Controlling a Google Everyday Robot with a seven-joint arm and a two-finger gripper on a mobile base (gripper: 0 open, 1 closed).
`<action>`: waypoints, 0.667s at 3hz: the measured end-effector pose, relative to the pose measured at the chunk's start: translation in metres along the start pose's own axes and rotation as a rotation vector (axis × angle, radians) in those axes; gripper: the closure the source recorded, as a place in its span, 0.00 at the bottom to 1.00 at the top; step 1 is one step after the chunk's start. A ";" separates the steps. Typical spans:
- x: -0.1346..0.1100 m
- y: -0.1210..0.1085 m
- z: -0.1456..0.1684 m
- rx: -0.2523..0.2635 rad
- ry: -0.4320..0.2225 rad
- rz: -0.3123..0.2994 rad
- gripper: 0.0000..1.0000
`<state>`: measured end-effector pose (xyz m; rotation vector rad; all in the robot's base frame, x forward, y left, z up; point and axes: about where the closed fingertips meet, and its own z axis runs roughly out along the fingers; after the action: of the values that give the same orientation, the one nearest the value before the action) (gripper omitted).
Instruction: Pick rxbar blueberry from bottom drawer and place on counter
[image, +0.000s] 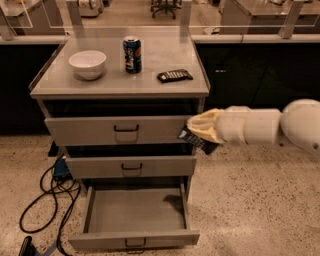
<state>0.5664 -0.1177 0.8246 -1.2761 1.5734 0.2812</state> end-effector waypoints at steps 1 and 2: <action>-0.057 -0.038 0.032 0.010 0.008 0.028 1.00; -0.084 -0.027 0.066 -0.045 -0.021 0.063 1.00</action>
Offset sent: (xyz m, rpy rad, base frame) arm 0.0371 0.0341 0.0427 0.0066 0.0130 -0.0220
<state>0.6158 -0.0334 0.8750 -1.2553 1.5994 0.3709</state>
